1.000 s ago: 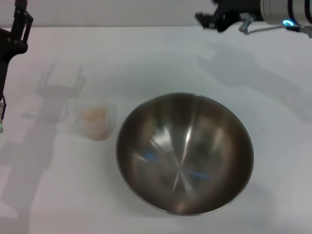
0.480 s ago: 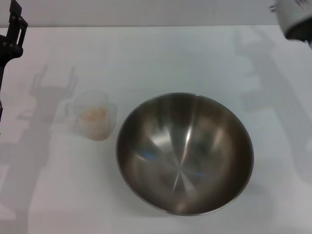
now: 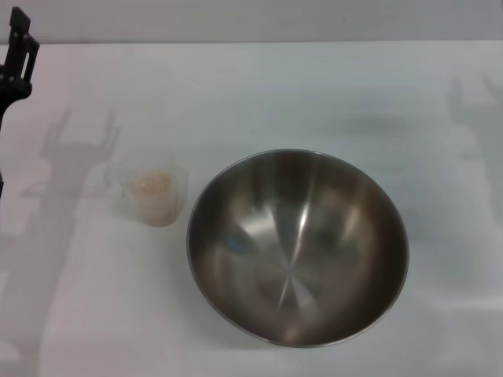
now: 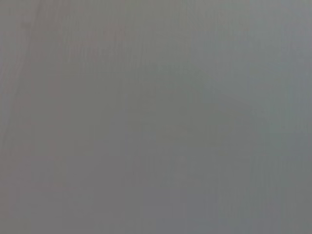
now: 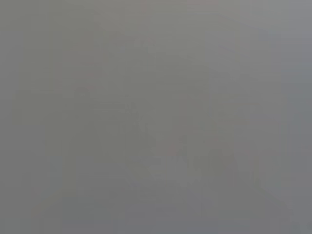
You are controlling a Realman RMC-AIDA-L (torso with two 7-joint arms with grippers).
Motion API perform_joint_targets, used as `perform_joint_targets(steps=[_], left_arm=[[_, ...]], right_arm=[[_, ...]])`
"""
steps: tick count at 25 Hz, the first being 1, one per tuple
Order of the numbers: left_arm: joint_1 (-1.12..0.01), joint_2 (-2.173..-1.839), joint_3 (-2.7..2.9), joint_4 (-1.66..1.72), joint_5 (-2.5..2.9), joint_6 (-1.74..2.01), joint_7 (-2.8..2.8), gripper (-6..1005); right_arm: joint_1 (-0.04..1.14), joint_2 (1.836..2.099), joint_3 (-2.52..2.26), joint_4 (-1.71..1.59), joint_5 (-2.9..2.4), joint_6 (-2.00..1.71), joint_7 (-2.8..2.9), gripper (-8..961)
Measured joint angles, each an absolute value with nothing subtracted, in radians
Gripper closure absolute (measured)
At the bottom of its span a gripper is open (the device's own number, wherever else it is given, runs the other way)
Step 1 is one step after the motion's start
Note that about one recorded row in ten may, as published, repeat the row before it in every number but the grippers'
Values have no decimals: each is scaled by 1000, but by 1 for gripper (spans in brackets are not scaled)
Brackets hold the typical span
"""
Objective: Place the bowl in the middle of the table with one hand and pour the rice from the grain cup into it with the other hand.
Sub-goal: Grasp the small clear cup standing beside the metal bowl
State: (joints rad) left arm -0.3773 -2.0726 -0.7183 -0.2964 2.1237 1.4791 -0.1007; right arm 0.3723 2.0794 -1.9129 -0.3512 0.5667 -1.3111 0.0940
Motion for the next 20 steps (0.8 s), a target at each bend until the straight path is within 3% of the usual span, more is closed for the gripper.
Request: perform_joint_targets(steps=[3, 20], left_arm=[[-347, -2072, -710, -298, 2129, 1486, -101, 277], [-190, -2072, -507, -246, 2133, 1493, -95, 277]], right_arm=[[405, 2075, -1888, -222, 568, -1351, 223, 438], [478, 2072, -1843, -170, 568, -1275, 150, 438]])
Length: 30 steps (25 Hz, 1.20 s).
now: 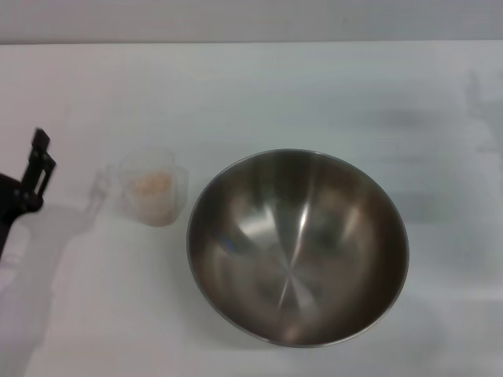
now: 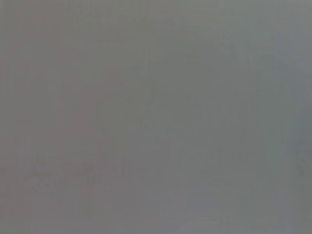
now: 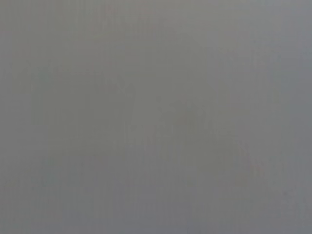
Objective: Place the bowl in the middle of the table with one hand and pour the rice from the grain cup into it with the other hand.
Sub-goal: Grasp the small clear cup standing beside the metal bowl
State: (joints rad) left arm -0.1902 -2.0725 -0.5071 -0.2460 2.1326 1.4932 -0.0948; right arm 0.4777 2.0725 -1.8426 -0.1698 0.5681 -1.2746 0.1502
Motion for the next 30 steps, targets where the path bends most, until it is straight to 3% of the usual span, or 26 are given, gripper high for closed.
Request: perform_joint_targets(steps=[30], left_arm=[[-223, -2074, -357, -245, 2132, 1278, -90, 277]], right_arm=[[508, 2072, -1842, -169, 567, -1257, 126, 438]])
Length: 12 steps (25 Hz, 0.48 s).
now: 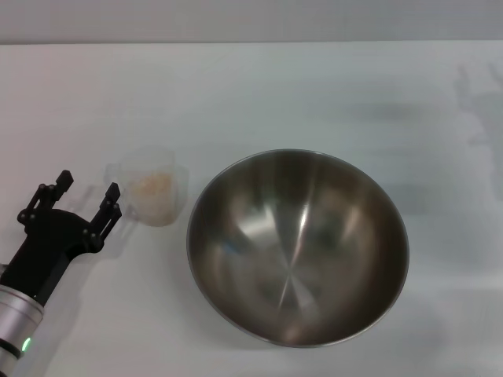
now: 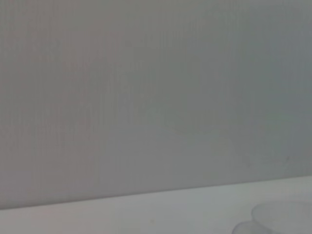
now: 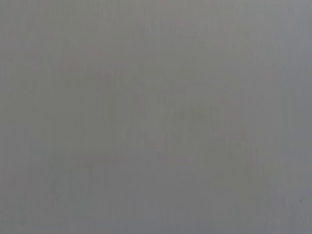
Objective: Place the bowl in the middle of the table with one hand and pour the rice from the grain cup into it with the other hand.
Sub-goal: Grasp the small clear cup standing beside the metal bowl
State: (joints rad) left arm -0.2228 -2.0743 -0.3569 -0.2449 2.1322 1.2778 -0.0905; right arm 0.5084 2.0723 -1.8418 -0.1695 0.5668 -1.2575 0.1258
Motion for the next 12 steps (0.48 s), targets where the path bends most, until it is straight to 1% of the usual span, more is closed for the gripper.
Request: perform_joint_targets(steps=[12], left_arm=[[-271, -2072, -368, -214, 2125, 1227, -89, 277]], right_arm=[[502, 2077, -1842, -169, 568, -1257, 132, 438]])
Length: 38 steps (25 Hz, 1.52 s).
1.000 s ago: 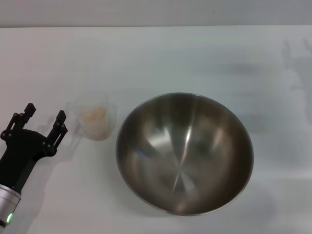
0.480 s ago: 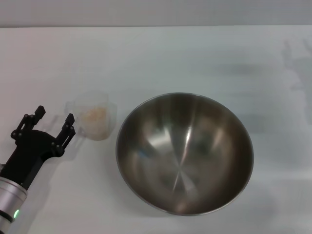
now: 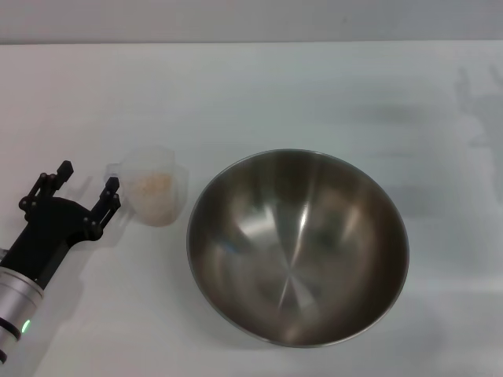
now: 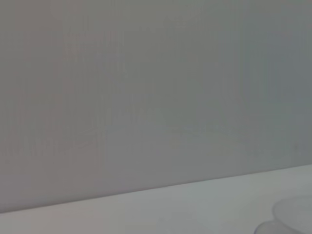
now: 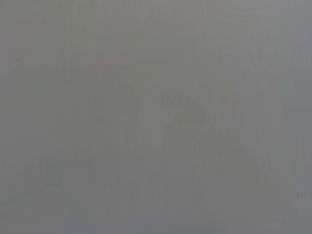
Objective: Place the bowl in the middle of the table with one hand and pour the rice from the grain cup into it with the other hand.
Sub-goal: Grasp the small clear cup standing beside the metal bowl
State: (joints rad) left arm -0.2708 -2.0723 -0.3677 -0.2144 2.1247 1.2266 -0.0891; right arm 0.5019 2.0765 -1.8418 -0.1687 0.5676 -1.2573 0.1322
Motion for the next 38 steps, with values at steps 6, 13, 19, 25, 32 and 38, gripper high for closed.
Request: perform_joint_targets(steps=[6, 13, 19, 25, 32, 38], left_arm=[[-286, -2073, -368, -208, 2125, 1225, -89, 293], [-297, -2077, -381, -215, 2124, 1205, -89, 355], [-293, -2080, -381, -229, 2125, 1198, -88, 407], [-293, -2080, -381, -231, 2125, 1198, -88, 665], [-300, -2080, -374, -233, 2130, 1198, -87, 921], [-299, -2080, -373, -259, 2131, 1203, -87, 961]], right_arm=[[504, 2077, -1842, -169, 568, -1237, 134, 438], [505, 2077, -1842, -172, 568, -1235, 134, 438], [505, 2077, -1842, -174, 567, -1235, 134, 438], [505, 2077, -1842, -173, 567, -1235, 135, 438], [506, 2077, -1842, -173, 567, -1235, 134, 438], [505, 2077, -1842, -173, 566, -1236, 131, 438]])
